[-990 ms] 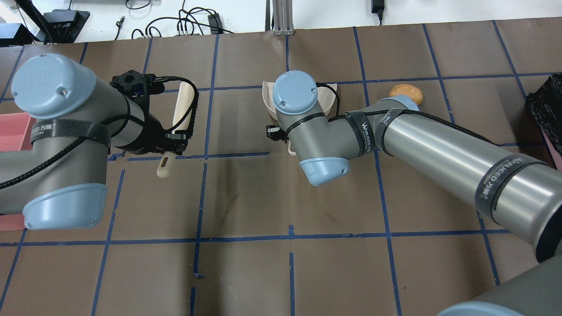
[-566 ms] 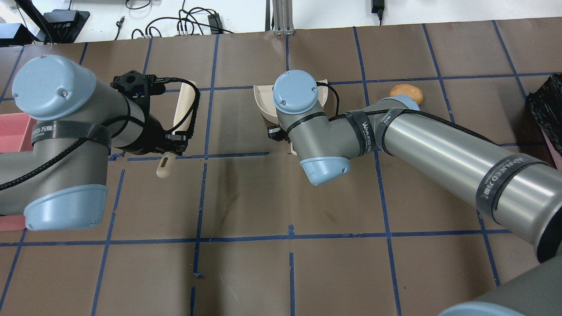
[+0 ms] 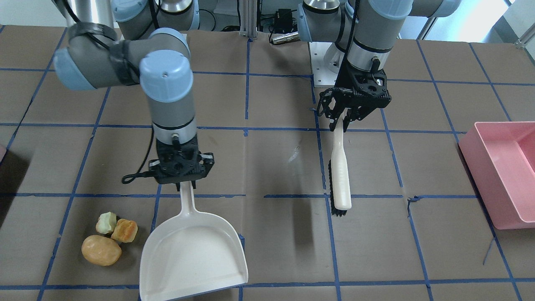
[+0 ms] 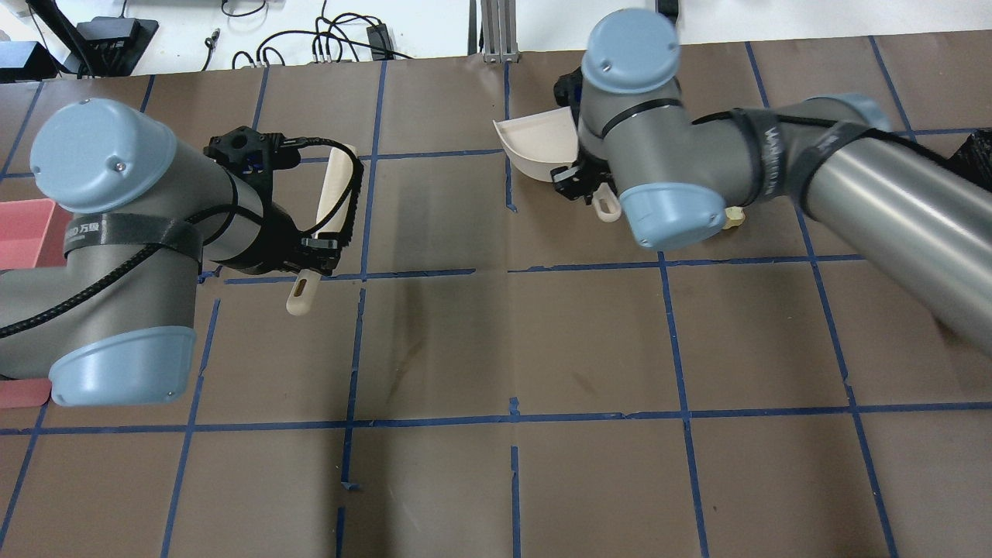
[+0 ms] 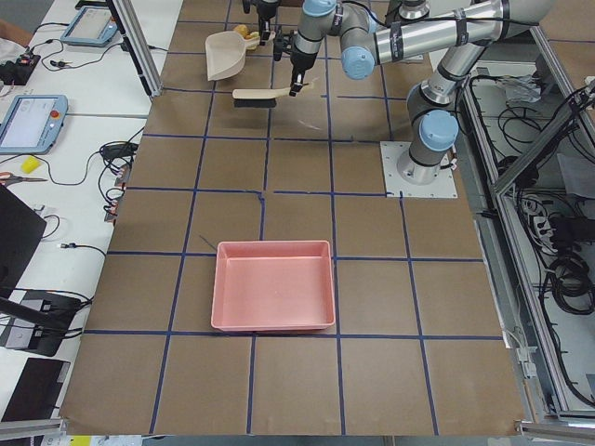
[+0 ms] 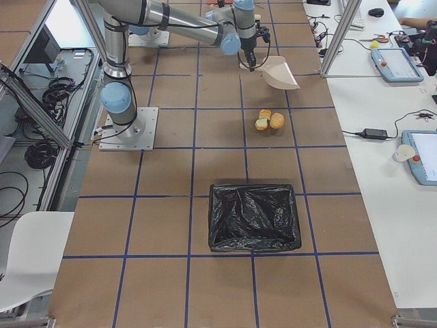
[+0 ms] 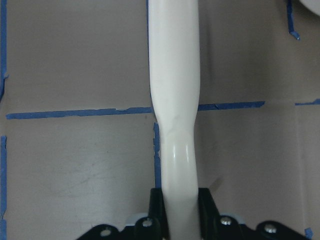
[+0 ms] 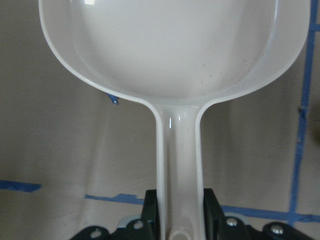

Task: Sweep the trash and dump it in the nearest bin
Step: 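Place the dustpan beside the bread with the right gripper while the left brings the brush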

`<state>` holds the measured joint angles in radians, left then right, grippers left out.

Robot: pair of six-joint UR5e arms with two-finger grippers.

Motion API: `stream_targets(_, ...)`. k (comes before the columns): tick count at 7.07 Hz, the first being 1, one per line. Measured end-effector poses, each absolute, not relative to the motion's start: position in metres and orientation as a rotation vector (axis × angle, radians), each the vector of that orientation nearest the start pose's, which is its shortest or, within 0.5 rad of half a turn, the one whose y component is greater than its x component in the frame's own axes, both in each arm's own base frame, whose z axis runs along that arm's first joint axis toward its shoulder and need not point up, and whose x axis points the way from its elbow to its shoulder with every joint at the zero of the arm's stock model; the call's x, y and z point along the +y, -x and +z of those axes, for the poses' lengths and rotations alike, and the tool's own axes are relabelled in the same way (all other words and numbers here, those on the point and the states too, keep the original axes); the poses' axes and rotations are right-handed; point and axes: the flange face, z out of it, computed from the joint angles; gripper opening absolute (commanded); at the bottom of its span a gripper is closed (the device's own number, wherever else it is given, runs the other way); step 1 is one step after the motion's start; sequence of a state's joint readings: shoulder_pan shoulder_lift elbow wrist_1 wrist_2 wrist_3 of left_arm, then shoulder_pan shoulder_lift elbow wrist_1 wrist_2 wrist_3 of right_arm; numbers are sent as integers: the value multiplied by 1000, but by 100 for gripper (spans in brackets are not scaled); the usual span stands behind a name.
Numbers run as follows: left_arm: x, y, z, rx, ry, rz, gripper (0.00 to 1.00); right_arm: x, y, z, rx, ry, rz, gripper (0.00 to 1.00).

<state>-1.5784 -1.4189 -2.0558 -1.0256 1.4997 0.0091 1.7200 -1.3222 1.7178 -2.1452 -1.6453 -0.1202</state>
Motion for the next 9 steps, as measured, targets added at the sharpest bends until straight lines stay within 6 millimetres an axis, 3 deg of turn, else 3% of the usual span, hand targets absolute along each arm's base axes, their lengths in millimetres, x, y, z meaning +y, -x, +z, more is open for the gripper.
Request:
stream_targets(2, -428, 188, 369, 3218, -24, -378, 0, -556, -95, 390, 3146, 739, -173, 0)
stream_targets(4, -441, 275, 346, 3240, -81, -412, 0, -558, 37, 407, 3046, 1003, -116, 0)
stream_targets(5, -456, 325, 340, 3234, -116, -423, 0, -556, 105, 406, 2964, 1120, -113, 0)
stream_targets(6, -478, 372, 333, 3238, -111, -436, 0, -561, 159, 399, 2877, 1269, -100, 0)
stream_targets(8, -512, 458, 308, 3258, -97, -444, 0, -600, 233, 382, 2633, 1655, -61, 0)
stream_targets(9, -520, 487, 291, 3264, -94, -433, 0, -620, 254, 375, 2483, 1877, -61, 0)
